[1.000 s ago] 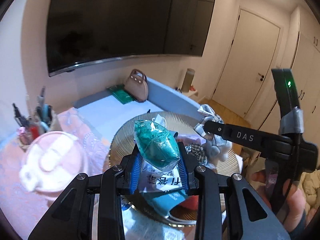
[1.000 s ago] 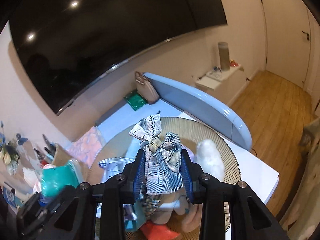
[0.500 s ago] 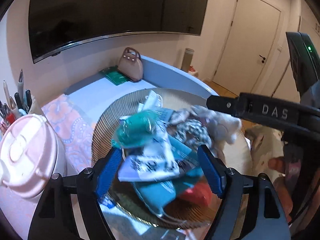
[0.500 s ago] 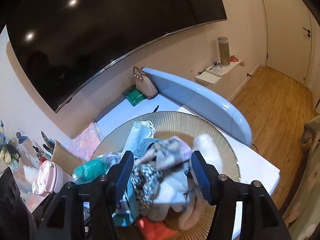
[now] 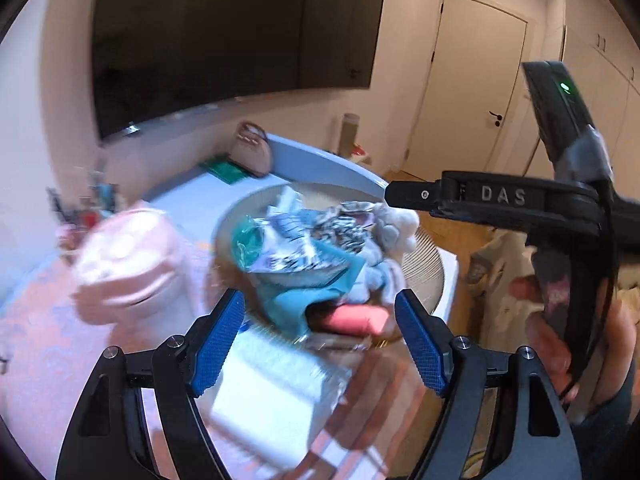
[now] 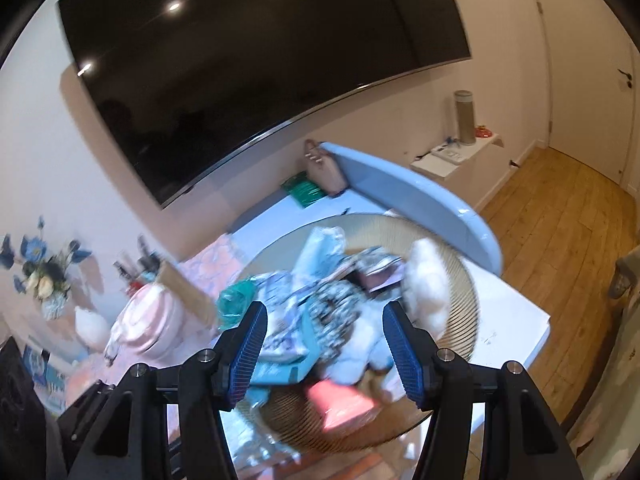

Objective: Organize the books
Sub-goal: 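Move both open tools back over the bed toward the white bag and beige item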

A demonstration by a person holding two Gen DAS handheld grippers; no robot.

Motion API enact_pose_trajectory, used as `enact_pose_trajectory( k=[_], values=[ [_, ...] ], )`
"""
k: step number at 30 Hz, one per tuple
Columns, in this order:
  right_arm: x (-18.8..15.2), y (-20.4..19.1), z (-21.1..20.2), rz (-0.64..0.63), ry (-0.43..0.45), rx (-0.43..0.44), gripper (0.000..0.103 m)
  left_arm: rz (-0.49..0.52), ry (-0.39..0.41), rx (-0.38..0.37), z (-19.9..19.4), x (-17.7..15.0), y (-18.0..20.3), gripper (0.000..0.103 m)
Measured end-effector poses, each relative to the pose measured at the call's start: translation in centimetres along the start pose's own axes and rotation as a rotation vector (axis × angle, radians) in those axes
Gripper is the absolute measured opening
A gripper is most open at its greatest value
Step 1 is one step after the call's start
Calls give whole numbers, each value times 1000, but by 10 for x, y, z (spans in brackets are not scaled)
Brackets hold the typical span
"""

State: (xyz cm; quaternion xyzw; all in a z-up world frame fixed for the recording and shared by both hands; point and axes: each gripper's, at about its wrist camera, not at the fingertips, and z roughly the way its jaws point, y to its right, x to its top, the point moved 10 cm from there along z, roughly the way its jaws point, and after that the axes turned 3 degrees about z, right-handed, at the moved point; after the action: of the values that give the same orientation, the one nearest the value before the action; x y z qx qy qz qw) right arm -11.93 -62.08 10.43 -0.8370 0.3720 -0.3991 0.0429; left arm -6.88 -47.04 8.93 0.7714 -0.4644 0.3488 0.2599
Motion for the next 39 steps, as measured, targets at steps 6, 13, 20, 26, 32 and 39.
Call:
enact_pose_trajectory(
  k=[6, 13, 20, 26, 32, 39],
  values=[
    [-20, -58, -20, -130, 3, 50, 58, -50, 65, 108, -69, -20, -42, 76],
    [-61, -143, -28, -282, -29, 143, 59, -169, 100, 307, -150, -58, -118, 76],
    [-115, -239, -18, -431, -106, 233, 59, -335, 119, 514, -219, -106, -208, 76],
    [-163, -305, 6, -486, -171, 309, 59, -413, 109, 643, -261, -145, -261, 76],
    [-212, -339, 61, -538, -259, 289, 59, -483, 59, 729, -261, -194, -297, 77],
    [-259, -341, 126, -574, -314, 260, 59, -614, -16, 763, -220, -264, -331, 77]
  ],
)
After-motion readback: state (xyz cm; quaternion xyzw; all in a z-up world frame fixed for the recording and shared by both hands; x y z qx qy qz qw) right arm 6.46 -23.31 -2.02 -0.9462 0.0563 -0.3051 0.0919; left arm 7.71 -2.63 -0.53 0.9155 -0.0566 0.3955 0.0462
